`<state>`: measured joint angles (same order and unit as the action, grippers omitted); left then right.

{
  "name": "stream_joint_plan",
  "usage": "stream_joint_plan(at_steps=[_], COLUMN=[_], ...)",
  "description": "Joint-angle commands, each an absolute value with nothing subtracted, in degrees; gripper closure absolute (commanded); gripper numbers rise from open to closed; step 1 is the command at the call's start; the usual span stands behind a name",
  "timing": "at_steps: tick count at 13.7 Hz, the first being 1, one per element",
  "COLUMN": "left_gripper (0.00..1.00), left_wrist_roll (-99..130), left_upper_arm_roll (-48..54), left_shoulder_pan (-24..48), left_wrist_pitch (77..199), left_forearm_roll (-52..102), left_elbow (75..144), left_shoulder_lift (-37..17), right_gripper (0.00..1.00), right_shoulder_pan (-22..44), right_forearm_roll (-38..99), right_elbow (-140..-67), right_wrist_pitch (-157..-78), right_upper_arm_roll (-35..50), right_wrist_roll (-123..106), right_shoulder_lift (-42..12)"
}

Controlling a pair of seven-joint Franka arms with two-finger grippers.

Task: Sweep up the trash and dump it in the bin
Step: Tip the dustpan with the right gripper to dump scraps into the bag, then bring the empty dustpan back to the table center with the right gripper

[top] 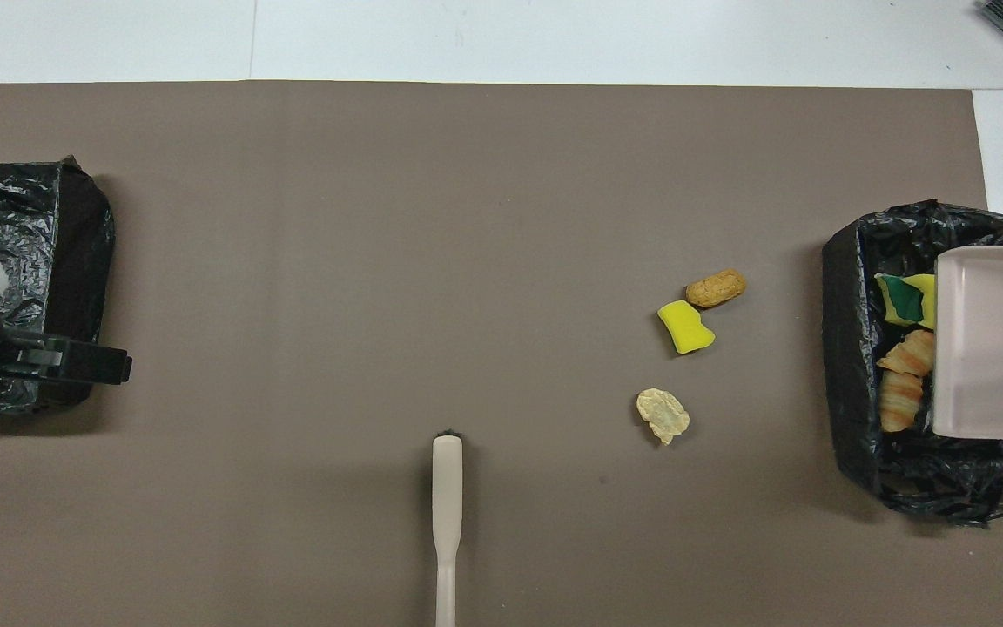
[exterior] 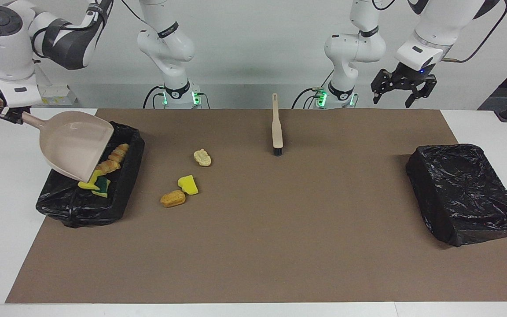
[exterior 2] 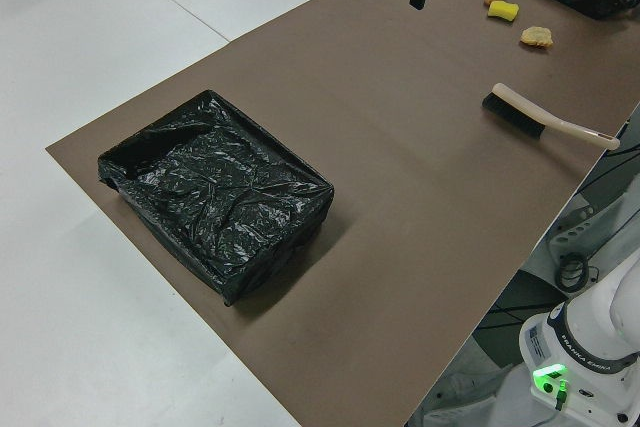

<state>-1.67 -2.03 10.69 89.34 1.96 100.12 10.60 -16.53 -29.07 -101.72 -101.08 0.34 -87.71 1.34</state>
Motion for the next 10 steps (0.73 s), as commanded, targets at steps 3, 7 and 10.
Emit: stream_joint_plan(at_steps=[3,7,10], left_gripper=[0.00,0.00,0.00], left_wrist_roll=[-3.60,-6.24,-6.15], left_upper_arm_roll=[-2.02,-0.88,-0.53], left_shoulder_pan=[7.39,4.40,4.83], left_wrist_pitch=[86.22,86.13,86.40], left_forearm_roll=[1.40,1.58,1.93], left_elbow=[93.43,93.34,93.51], left_shoulder_lift=[6.15,6.06,6.33], right_gripper=[1.00,1.00,1.00], right_shoulder_pan=[-6.88,0.34,6.40], right_forearm_roll=[-21.81,-16.28,-10.22], right_elbow=[-102.74,-103.27,-102.48], right_wrist_pitch=[-97.82,-98.61,-99.05], right_upper_arm_roll=[1.05,1.23,1.23], right_wrist_roll=[-64.82,-43.46,-25.64], right_shoulder_lift=[2.02,0.71,-2.18])
